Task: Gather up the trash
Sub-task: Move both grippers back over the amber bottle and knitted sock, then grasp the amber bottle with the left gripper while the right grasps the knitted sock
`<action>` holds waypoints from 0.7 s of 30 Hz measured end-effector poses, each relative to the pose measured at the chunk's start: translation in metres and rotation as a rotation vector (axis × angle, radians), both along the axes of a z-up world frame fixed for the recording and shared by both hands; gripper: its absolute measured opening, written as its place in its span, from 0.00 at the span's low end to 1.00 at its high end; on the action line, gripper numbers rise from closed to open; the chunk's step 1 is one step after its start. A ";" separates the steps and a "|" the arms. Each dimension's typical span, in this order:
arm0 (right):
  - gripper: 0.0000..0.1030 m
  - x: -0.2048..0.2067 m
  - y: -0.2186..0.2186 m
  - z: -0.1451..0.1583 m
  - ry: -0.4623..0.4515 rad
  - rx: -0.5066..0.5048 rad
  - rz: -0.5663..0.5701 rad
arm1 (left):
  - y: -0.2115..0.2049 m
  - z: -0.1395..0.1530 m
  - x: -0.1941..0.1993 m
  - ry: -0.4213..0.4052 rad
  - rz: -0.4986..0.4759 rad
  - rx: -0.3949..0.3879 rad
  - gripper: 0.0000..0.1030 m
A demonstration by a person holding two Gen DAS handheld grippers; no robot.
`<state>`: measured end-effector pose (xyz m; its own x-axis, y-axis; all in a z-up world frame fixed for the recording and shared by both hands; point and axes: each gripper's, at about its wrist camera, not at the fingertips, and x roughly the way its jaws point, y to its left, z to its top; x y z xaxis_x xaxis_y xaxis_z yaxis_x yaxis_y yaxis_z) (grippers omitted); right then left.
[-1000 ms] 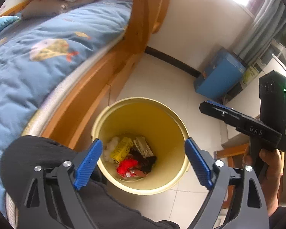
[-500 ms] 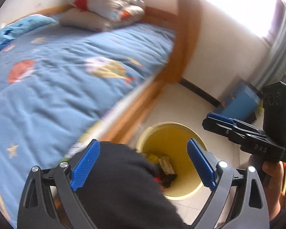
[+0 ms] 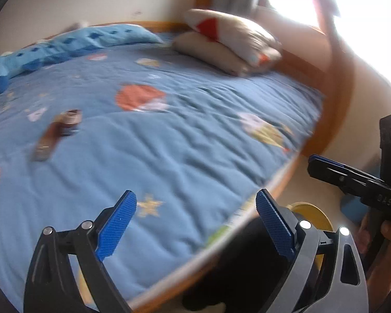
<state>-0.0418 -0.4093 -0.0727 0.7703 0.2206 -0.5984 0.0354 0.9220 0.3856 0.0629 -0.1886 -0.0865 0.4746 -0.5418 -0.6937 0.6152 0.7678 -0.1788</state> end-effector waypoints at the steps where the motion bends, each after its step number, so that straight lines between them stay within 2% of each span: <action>1: 0.49 0.012 0.009 0.002 -0.005 -0.006 0.021 | 0.007 0.002 0.006 -0.005 0.022 -0.002 0.90; 12: 0.49 0.113 0.070 0.008 -0.011 -0.019 0.168 | 0.080 0.011 0.074 -0.038 0.231 -0.002 0.90; 21: 0.49 0.176 0.107 0.002 0.004 -0.062 0.234 | 0.112 0.002 0.121 -0.035 0.316 0.013 0.91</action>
